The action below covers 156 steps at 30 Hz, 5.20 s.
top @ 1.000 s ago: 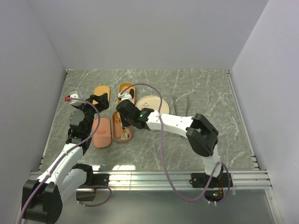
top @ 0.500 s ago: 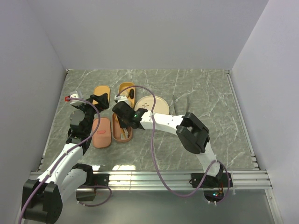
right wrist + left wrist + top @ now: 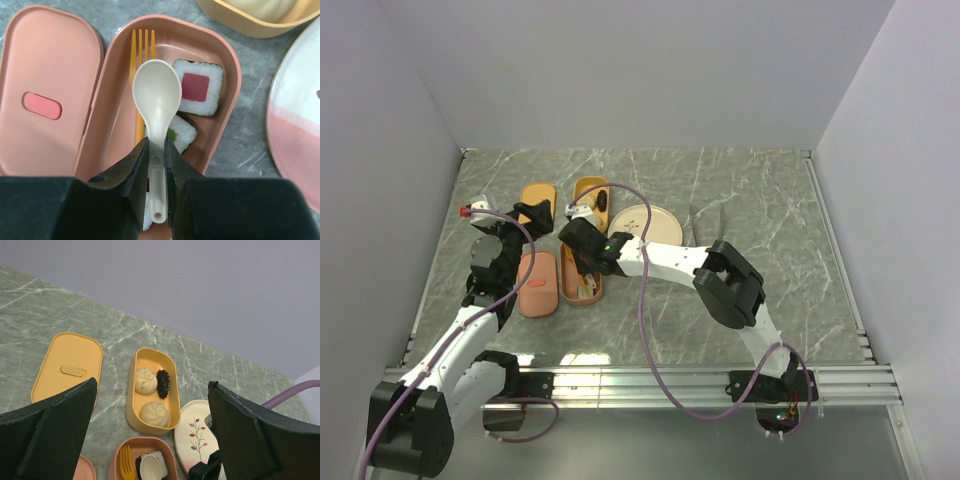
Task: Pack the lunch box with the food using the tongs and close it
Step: Place the utensil into the lunch box, then pick up the lid of the lunch box with the left arm, then put the lid back on the lunch box
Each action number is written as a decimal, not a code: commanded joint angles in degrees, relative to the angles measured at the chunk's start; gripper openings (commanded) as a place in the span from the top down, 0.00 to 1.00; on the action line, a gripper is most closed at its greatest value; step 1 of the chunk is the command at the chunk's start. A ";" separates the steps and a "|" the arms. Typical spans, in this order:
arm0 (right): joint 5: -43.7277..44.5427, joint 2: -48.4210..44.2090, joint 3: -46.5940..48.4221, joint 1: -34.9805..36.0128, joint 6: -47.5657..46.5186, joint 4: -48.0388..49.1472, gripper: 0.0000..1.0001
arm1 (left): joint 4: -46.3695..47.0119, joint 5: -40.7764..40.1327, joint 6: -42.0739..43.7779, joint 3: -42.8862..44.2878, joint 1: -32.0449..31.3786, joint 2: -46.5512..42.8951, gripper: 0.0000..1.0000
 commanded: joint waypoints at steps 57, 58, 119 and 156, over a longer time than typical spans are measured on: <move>-33.26 -32.89 -29.12 -33.55 -4.00 42.35 0.52 | -51.48 -15.83 -14.55 11.80 -0.59 12.98 0.20; -33.26 -33.15 -29.47 -33.90 -4.09 42.88 0.52 | -52.87 -15.38 -15.08 12.24 -0.50 14.40 0.19; -39.33 -24.19 -27.46 -38.22 0.57 45.43 0.53 | -58.86 -12.56 -22.12 7.14 -3.93 2.64 1.00; -38.18 -26.12 -31.15 -36.98 -1.36 43.94 0.55 | -44.62 -14.58 -23.17 15.93 -20.10 17.92 1.00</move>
